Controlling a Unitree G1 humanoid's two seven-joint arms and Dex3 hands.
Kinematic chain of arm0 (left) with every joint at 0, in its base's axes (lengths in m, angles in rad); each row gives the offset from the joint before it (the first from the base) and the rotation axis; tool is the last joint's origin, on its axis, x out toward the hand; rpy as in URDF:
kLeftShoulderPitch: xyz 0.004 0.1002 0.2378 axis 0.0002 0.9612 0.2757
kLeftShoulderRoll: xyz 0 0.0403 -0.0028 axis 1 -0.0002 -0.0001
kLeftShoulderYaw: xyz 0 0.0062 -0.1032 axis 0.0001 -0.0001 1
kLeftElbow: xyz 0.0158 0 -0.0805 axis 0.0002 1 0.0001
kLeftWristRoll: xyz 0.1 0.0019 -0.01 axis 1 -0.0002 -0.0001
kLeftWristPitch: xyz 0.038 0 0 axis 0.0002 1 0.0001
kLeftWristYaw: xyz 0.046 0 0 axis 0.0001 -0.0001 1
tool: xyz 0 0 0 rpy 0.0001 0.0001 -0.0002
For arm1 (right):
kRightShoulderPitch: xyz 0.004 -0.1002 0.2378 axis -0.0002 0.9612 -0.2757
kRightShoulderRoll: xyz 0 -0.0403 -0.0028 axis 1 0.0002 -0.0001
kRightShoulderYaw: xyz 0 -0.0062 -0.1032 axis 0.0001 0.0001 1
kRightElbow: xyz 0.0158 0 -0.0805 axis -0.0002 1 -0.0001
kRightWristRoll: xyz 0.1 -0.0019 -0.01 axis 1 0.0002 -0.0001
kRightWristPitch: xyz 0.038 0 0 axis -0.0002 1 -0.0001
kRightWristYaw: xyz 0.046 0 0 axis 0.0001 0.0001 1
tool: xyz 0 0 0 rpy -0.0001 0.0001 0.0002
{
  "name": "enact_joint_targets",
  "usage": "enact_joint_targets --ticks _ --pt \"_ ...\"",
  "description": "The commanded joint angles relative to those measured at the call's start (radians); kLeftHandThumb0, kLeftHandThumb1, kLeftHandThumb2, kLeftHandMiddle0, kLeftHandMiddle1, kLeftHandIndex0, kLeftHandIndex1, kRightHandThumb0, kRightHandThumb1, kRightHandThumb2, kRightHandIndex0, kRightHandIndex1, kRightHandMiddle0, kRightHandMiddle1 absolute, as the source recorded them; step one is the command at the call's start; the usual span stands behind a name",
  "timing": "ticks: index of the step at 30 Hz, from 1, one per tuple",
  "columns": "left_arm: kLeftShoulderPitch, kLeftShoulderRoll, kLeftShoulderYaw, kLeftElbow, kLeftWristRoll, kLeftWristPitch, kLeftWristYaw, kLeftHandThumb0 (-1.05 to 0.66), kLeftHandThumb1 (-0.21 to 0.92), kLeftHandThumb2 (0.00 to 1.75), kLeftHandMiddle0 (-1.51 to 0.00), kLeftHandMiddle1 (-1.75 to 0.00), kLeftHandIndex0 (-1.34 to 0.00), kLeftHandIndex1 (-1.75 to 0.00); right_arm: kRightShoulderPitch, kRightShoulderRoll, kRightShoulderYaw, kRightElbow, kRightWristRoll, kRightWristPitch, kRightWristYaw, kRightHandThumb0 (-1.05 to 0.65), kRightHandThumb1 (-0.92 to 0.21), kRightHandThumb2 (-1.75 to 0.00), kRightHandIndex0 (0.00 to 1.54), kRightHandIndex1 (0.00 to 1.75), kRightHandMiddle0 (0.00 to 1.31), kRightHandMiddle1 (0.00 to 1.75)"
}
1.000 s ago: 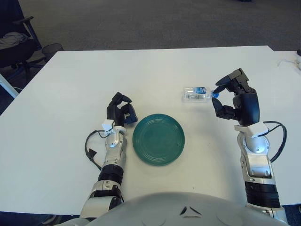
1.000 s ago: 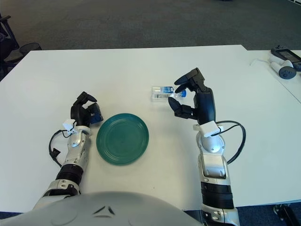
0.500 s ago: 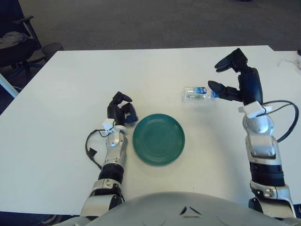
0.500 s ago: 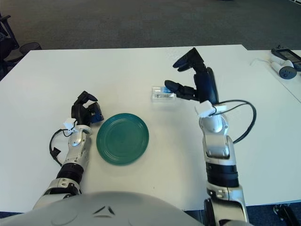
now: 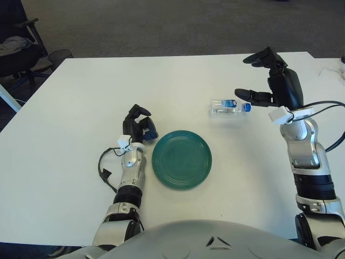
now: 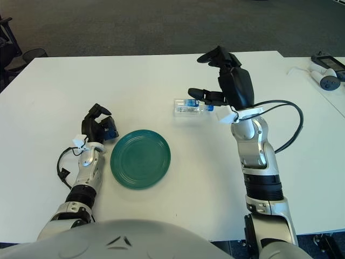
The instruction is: Put the bottle into the plate.
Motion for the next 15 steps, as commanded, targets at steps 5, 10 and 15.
enact_joint_targets --ticks 5,10,15 --pt "0.06 -0.042 0.007 0.082 0.0 0.01 0.01 -0.59 0.06 1.63 -1.3 -1.75 -0.82 -1.75 -0.013 -0.022 0.022 -0.06 -0.016 0.094 0.076 -0.77 -0.78 -0.32 0.06 0.49 0.0 0.77" --pt "0.06 -0.043 0.006 0.075 0.007 0.015 0.017 -0.6 0.04 1.66 -1.31 -1.75 -0.85 -1.75 -0.016 -0.039 0.034 -0.087 -0.022 0.141 0.128 -0.76 -0.77 -0.33 0.03 0.32 0.0 0.52" --pt "0.062 -0.044 0.007 0.068 0.004 0.024 0.014 -0.6 0.03 1.66 -1.31 -1.75 -0.85 -1.75 -0.029 -0.086 0.052 -0.111 -0.023 0.199 0.221 -0.78 -0.77 -0.33 0.01 0.15 0.0 0.25"
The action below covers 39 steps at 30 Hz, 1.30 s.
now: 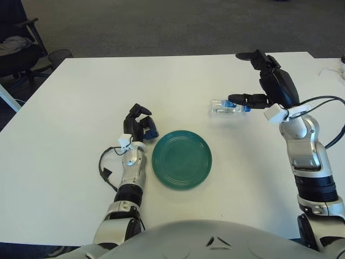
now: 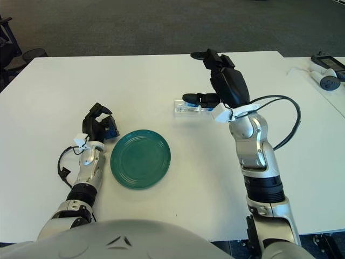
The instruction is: Put the bottle into the plate.
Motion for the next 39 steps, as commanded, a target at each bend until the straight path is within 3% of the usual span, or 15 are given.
enact_joint_targets --ticks 1,4,8,15,21,25,31,36,39 --pt "0.072 -0.043 0.003 0.055 -0.008 0.029 0.007 -0.6 0.03 1.66 -1.31 -1.75 -0.85 -1.75 -0.026 -0.045 0.013 -0.026 -0.014 0.035 0.065 -0.79 -0.77 -0.33 0.0 0.12 0.0 0.22" --pt "0.073 -0.043 -0.002 0.053 0.001 0.025 0.013 -0.6 0.04 1.65 -1.31 -1.75 -0.84 -1.75 -0.037 -0.092 0.03 -0.032 -0.015 0.048 0.135 -0.85 -0.77 -0.32 0.0 0.04 0.0 0.08" --pt "0.07 -0.042 -0.005 0.056 0.01 0.021 0.02 -0.6 0.05 1.65 -1.3 -1.75 -0.84 -1.75 -0.066 -0.164 0.057 -0.038 -0.016 0.065 0.249 -0.95 -0.81 -0.22 0.0 0.01 0.0 0.02" --pt "0.071 -0.044 -0.009 0.047 0.013 0.028 0.024 -0.6 0.05 1.65 -1.31 -1.75 -0.84 -1.75 -0.102 -0.217 0.102 -0.058 -0.046 0.098 0.349 -1.03 -0.84 -0.16 0.0 0.0 0.0 0.0" --pt "0.072 -0.043 -0.012 0.039 0.013 0.033 0.024 -0.6 0.05 1.65 -1.32 -1.75 -0.84 -1.75 -0.121 -0.219 0.149 -0.042 -0.109 0.105 0.362 -1.05 -0.84 -0.14 0.0 0.0 0.0 0.0" --pt "0.072 -0.043 -0.011 0.037 0.011 0.034 0.023 -0.6 0.05 1.65 -1.32 -1.75 -0.84 -1.75 -0.147 -0.208 0.2 0.026 -0.16 0.092 0.347 -1.05 -0.85 -0.13 0.0 0.0 0.0 0.0" --pt "0.071 -0.043 -0.011 0.044 0.013 0.023 0.024 -0.6 0.05 1.65 -1.31 -1.75 -0.84 -1.75 -0.228 -0.181 0.297 0.248 -0.236 0.035 0.279 -1.05 -0.85 -0.12 0.0 0.0 0.0 0.0" --pt "0.067 -0.041 -0.012 0.057 0.023 0.012 0.037 -0.6 0.04 1.65 -1.31 -1.75 -0.84 -1.75 -0.317 -0.158 0.376 0.565 -0.307 -0.076 0.091 -1.05 -0.87 -0.11 0.0 0.0 0.0 0.0" --pt "0.066 -0.04 -0.014 0.061 0.028 0.009 0.043 -0.6 0.04 1.66 -1.31 -1.75 -0.85 -1.75 -0.345 -0.151 0.394 0.637 -0.326 -0.111 0.02 -1.05 -0.89 -0.11 0.0 0.0 0.0 0.0"
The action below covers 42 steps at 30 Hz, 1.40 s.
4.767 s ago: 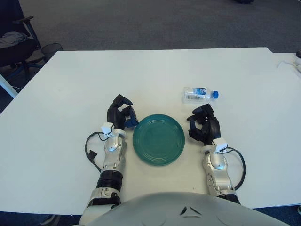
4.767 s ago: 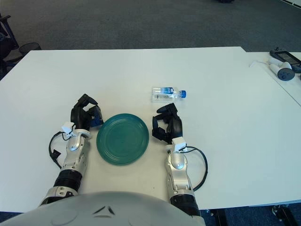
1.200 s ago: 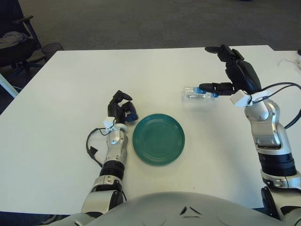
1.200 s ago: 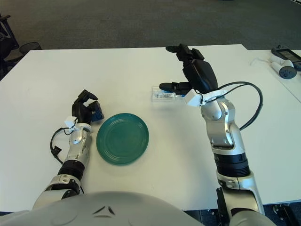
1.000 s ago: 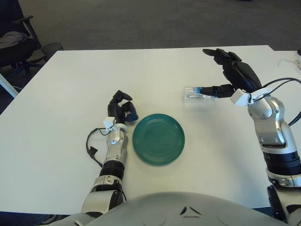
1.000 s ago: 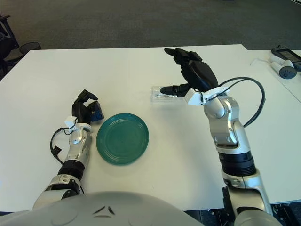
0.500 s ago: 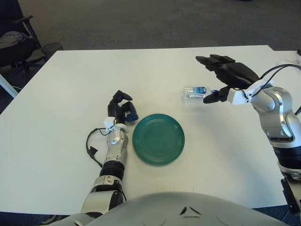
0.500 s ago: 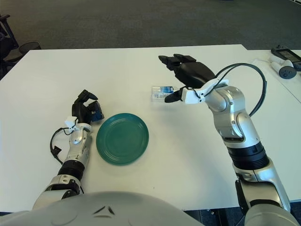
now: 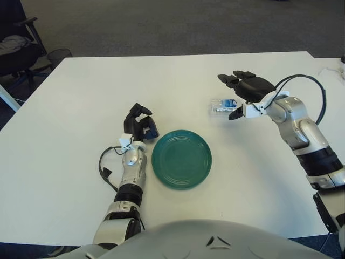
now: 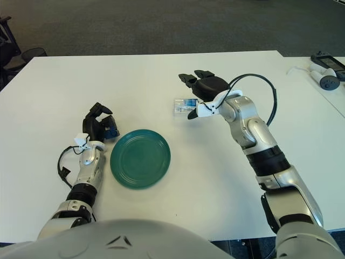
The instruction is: Put the bottle into the plate.
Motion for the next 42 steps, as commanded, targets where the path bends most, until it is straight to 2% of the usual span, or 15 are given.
enact_joint_targets --ticks 1,7,23,42 --pt "0.073 -0.042 -0.002 0.072 0.012 0.016 0.024 -0.61 0.03 1.67 -1.31 -1.75 -0.85 -1.75 -0.075 0.016 0.041 0.171 -0.051 -0.077 -0.147 -1.05 -0.89 -0.11 0.0 0.0 0.0 0.0" --pt "0.075 -0.046 -0.003 0.072 0.016 0.003 0.028 -0.61 0.03 1.67 -1.31 -1.75 -0.85 -1.75 -0.116 0.02 0.053 0.246 -0.05 -0.124 -0.213 -1.05 -0.92 -0.12 0.0 0.0 0.0 0.0" --pt "0.088 -0.048 -0.009 0.06 0.031 -0.004 0.044 -0.59 0.05 1.64 -1.31 -1.75 -0.83 -1.75 -0.202 0.068 0.103 0.443 -0.048 -0.123 -0.281 -1.05 -0.92 -0.14 0.0 0.0 0.0 0.0" --pt "0.104 -0.048 -0.02 0.044 0.044 -0.013 0.059 -0.59 0.06 1.64 -1.3 -1.75 -0.83 -1.75 -0.201 0.101 0.128 0.494 -0.036 -0.09 -0.271 -1.05 -0.92 -0.18 0.0 0.0 0.0 0.0"
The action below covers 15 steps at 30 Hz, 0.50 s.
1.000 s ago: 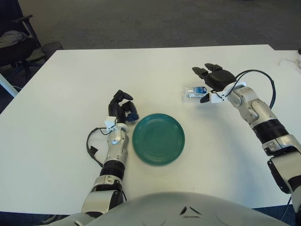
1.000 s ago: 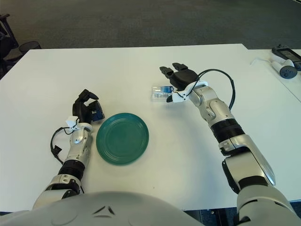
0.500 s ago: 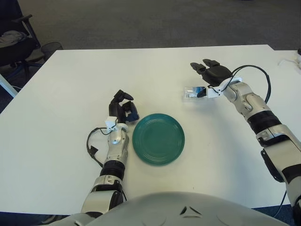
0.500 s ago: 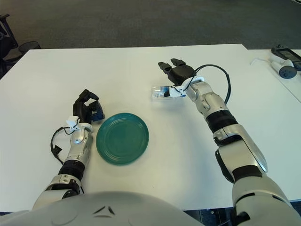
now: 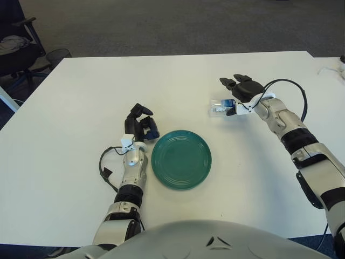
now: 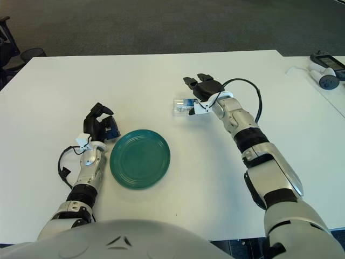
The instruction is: Put the bottle into the plate.
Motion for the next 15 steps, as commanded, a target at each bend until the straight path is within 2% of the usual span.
enact_joint_targets --ticks 1,15 --pt "0.088 -0.047 -0.006 0.044 0.0 0.016 0.007 -0.59 0.06 1.64 -1.3 -1.75 -0.83 -1.75 -0.016 0.013 0.009 -0.001 0.004 0.009 0.004 -1.05 -0.92 -0.19 0.0 0.0 0.0 0.0" --pt "0.097 -0.04 -0.018 0.033 0.009 0.023 0.007 -0.59 0.05 1.64 -1.31 -1.75 -0.83 -1.75 -0.003 0.02 0.044 0.0 -0.006 0.012 0.019 -1.05 -0.92 -0.24 0.0 0.0 0.0 0.0"
